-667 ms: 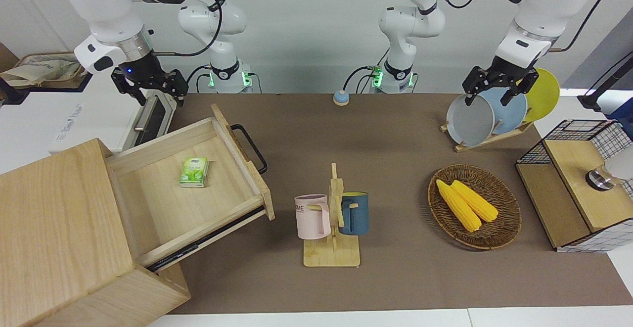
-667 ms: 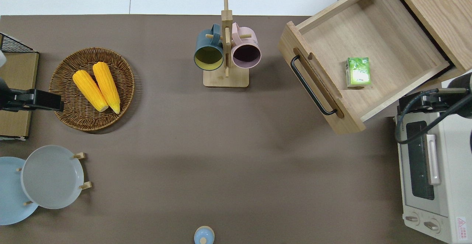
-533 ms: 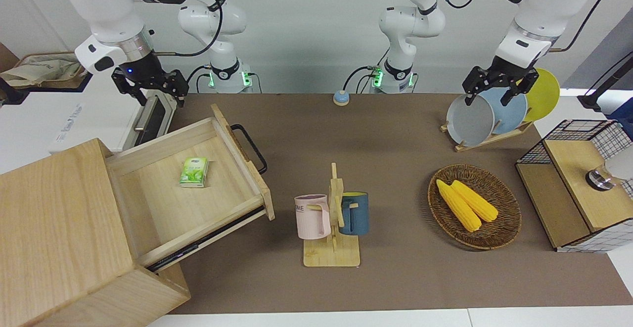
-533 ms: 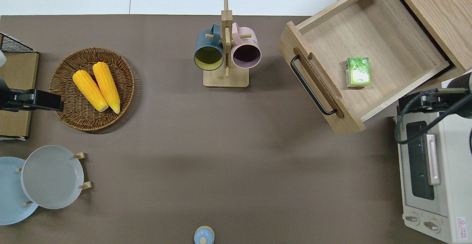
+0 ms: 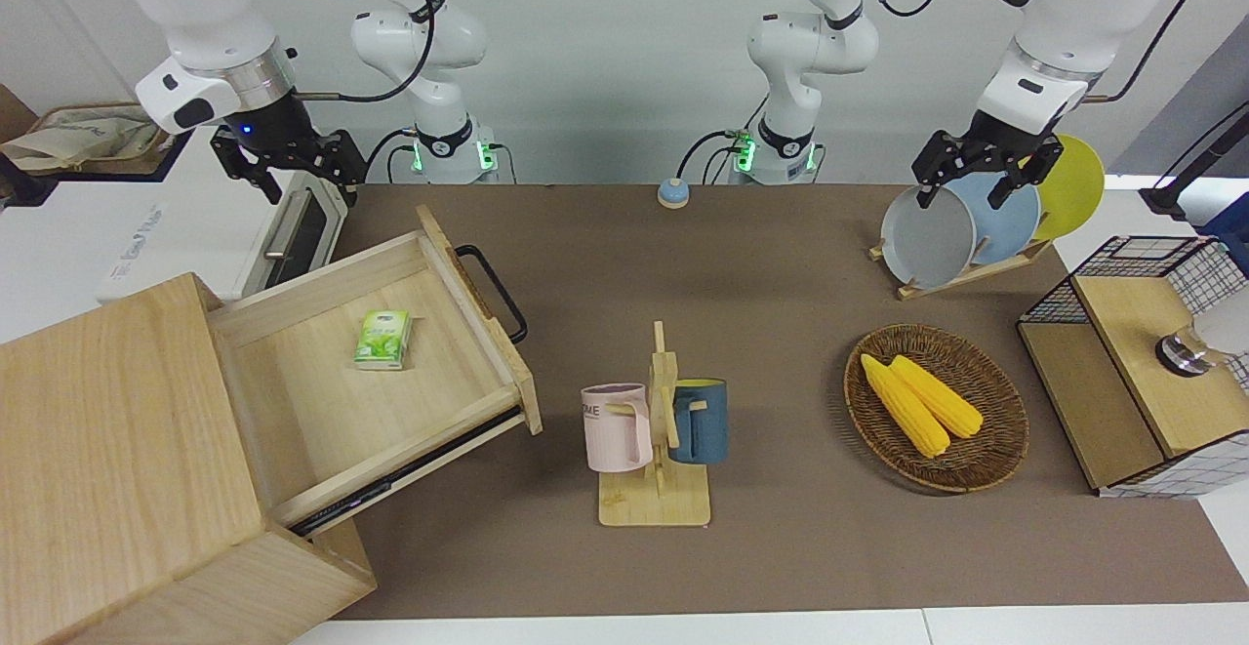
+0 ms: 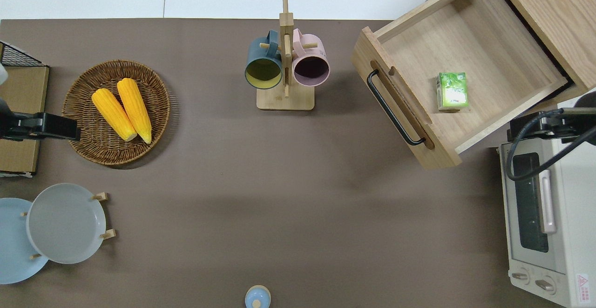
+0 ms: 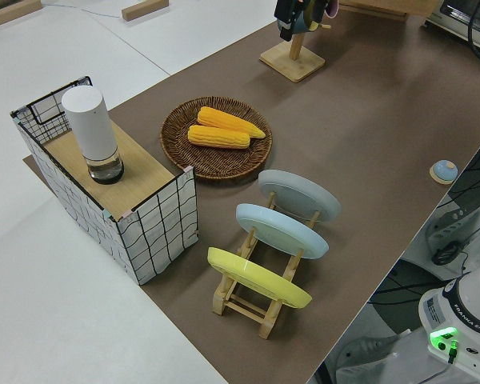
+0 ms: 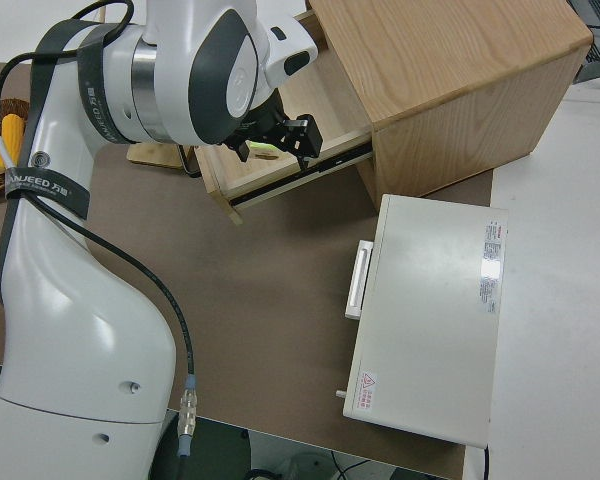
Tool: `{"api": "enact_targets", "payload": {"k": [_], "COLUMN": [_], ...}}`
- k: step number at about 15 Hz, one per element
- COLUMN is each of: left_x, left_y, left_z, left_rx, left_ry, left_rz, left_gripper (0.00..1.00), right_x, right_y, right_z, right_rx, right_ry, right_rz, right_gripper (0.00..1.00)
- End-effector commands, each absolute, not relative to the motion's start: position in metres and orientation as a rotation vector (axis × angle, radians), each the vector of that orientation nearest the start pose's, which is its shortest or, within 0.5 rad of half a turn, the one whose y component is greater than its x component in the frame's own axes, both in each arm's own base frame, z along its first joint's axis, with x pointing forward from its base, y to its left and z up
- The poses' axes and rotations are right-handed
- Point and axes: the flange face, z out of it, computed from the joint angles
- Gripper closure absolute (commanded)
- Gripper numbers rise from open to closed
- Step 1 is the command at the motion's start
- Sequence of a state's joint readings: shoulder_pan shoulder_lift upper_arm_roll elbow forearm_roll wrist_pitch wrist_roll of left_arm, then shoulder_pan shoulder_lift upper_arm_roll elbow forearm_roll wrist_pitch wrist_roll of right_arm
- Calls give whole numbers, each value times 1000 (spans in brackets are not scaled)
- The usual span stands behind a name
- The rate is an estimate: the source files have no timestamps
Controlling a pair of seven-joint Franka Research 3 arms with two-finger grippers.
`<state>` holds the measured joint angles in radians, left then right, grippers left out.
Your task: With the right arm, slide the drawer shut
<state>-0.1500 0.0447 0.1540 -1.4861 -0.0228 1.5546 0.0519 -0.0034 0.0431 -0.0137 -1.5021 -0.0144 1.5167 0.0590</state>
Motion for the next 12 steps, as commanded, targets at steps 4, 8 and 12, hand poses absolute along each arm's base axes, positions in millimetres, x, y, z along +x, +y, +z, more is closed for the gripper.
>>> {"api": "enact_targets", "payload": {"k": [4,8,12], "left_x": [571,571,571], "left_y": [-2,-2,-2], "left_z": [641,641,641], "left_rx": [-3139,-3139,-3139], "left_ry": [88,88,88], "left_rz": [-52,-52,-52], "left_gripper": [2,5,5], "right_x": [565,563,561], "right_y": [-14,-14,-17], "right_z": [629,626,626], "right_rx": [-3144,-3138,-3128], "right_ry": [111,96,32], "right_rz": [63,96,115], "right_gripper": [28,666,1000]}}
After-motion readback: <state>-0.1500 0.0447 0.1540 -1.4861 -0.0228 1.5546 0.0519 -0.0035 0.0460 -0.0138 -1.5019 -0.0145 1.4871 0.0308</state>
